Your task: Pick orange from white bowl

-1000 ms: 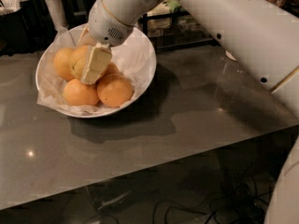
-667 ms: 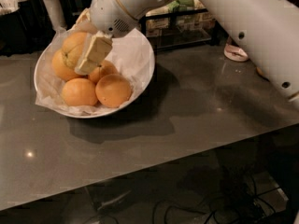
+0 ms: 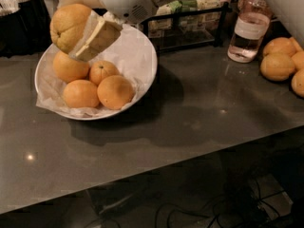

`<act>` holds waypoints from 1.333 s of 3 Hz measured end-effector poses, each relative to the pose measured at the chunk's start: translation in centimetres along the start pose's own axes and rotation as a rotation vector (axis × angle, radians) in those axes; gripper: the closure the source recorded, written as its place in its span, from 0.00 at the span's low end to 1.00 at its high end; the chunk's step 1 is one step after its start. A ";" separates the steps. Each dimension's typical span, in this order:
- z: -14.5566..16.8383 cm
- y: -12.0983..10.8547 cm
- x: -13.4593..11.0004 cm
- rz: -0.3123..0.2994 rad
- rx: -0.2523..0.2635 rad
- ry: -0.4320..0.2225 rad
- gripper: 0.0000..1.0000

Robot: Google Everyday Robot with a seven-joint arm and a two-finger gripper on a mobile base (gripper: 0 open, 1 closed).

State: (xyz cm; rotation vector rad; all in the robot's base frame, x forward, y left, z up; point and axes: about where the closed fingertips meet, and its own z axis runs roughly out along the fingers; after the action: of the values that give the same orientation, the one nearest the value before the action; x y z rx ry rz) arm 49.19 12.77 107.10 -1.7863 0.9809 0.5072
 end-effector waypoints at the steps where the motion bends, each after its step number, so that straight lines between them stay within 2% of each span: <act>1: -2.5 2.3 -3.2 -0.059 0.040 0.027 1.00; 2: -4.3 4.5 -5.1 -0.084 0.051 0.075 1.00; 3: -5.8 5.8 -5.1 -0.062 0.059 0.107 1.00; 4: -5.4 6.9 -3.3 -0.020 0.027 0.079 1.00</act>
Offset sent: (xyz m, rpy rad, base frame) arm -0.0984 -0.0500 0.0319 -0.0743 -0.1305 -0.0819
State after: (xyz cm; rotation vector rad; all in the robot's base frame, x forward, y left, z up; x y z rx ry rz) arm 41.19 7.98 107.82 -1.8019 1.0189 0.4118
